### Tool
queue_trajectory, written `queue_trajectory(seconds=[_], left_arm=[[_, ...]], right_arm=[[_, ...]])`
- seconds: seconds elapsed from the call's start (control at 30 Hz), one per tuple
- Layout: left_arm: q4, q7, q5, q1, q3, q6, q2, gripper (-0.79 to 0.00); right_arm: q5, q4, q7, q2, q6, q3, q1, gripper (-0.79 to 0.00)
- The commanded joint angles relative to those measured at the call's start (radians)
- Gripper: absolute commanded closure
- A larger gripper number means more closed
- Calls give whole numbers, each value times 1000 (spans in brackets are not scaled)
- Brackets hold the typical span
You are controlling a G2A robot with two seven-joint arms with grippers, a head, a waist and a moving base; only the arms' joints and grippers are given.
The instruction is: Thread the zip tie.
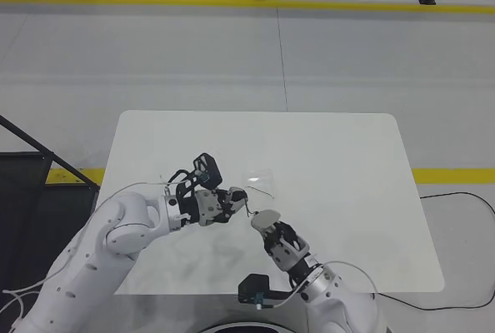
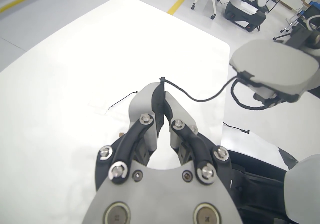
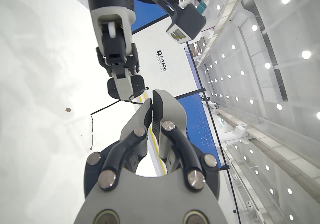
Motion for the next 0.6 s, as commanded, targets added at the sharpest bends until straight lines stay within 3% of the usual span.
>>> queue_trajectory(seconds=[0.0, 0.57], left_arm=[[-2, -1, 6, 2, 0, -3, 0, 0], [2, -50, -12, -13, 25, -8, -1, 0]], right_arm=[[1, 0, 7, -1, 33, -2, -4, 0], [-29, 16, 0, 1, 185, -17, -21, 0]])
